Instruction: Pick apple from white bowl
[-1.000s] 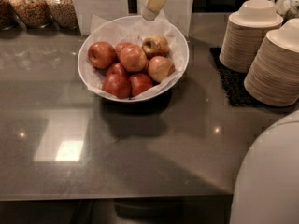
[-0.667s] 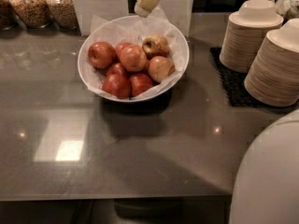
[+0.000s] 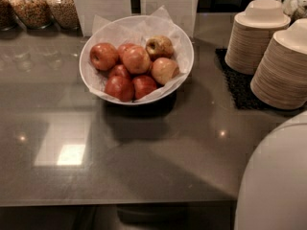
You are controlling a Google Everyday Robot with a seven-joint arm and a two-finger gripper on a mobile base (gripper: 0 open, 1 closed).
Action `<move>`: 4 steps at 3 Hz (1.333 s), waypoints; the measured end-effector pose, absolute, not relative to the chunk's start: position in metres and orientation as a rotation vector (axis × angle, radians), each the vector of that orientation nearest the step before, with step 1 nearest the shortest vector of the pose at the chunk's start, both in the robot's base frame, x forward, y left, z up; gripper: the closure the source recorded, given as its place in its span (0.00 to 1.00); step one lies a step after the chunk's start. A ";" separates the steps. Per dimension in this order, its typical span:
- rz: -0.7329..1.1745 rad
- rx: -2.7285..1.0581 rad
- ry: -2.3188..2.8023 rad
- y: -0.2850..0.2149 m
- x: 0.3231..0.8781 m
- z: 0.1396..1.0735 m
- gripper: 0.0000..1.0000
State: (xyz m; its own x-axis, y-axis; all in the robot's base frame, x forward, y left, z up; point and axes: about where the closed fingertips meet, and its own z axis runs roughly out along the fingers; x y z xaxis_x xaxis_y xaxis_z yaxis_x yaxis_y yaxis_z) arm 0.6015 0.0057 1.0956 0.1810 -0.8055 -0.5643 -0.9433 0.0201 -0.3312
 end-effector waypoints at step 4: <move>0.294 -1.768 1.727 -0.011 0.622 1.076 0.00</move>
Offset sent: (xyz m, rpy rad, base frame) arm 0.0000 0.0000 0.0000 0.0000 0.0000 0.0000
